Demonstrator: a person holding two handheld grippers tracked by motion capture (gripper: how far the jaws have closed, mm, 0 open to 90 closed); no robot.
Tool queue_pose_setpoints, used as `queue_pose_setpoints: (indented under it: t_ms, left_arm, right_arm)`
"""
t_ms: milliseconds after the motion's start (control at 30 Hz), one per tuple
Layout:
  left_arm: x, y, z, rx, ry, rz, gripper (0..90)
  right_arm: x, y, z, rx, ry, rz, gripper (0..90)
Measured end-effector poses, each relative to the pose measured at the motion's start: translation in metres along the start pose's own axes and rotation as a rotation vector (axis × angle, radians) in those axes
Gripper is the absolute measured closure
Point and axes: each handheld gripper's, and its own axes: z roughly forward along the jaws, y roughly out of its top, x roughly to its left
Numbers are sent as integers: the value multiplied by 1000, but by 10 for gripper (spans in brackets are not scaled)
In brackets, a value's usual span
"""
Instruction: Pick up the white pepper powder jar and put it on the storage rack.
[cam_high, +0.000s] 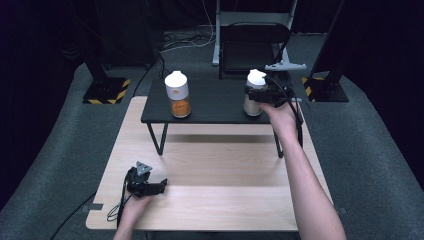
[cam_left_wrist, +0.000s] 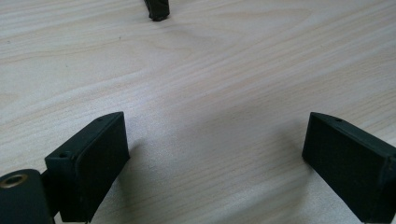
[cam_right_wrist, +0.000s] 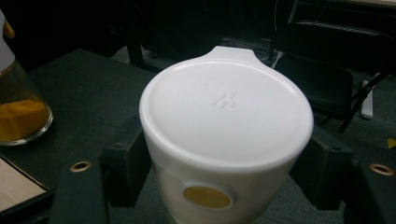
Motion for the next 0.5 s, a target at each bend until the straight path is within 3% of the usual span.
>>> queue_pose_setpoints:
  t_ms: [200,500]
  left_arm:
    - [0,0,0,0,0,0,64]
    - [0,0,0,0,0,1,64]
  right_arm:
    - [-1,-2,-6,-7,2,12,162]
    - [-6,-14,-21,-29,8,22,111]
